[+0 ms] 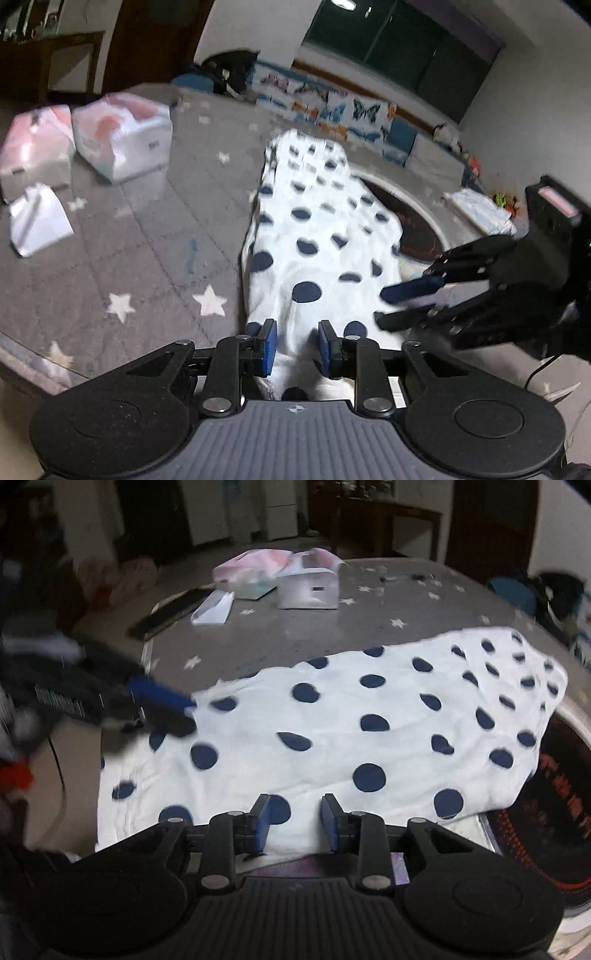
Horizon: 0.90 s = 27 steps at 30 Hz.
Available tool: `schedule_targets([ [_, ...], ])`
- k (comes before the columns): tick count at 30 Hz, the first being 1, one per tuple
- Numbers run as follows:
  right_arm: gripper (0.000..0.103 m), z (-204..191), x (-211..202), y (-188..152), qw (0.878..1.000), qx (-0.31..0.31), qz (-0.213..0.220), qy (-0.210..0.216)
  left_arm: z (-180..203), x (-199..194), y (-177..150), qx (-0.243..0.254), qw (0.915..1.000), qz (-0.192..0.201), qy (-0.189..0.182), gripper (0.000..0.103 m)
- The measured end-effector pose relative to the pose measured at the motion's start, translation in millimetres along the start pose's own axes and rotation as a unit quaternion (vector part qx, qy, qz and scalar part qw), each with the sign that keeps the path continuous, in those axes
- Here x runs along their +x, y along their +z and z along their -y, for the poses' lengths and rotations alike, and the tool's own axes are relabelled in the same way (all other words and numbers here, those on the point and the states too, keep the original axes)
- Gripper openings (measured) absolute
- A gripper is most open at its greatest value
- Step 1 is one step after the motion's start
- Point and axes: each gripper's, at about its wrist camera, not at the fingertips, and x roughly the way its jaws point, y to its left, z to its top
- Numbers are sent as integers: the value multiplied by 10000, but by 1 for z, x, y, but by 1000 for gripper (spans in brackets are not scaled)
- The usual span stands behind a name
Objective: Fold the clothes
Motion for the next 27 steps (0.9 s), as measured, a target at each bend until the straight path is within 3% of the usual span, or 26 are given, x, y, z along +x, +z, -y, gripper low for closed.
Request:
schedule_targets([
  [6, 39, -25, -29, 10, 9984, -244, 465, 214, 5, -51, -22, 276, 9992, 277, 76, 51],
  [10, 39, -42, -25, 10, 9971, -364, 456, 492, 8, -62, -45, 393, 9991, 148, 81, 54],
  [15, 40, -57, -10, 6, 9963, -425, 279, 688, 8, -41, -58, 222, 9994, -111, 247, 55],
  [18, 40, -60, -2, -3, 9966, -390, 125, 721, 1, -44, -53, 63, 9996, -21, 285, 55],
  [23, 41, -51, -15, -2, 9962, -286, 267, 776, 1, -65, -29, 66, 9982, 540, 268, 55],
  [27, 46, -30, -27, 9, 9959, -73, 507, 742, 6, -56, -10, 32, 9973, 737, -55, 53],
])
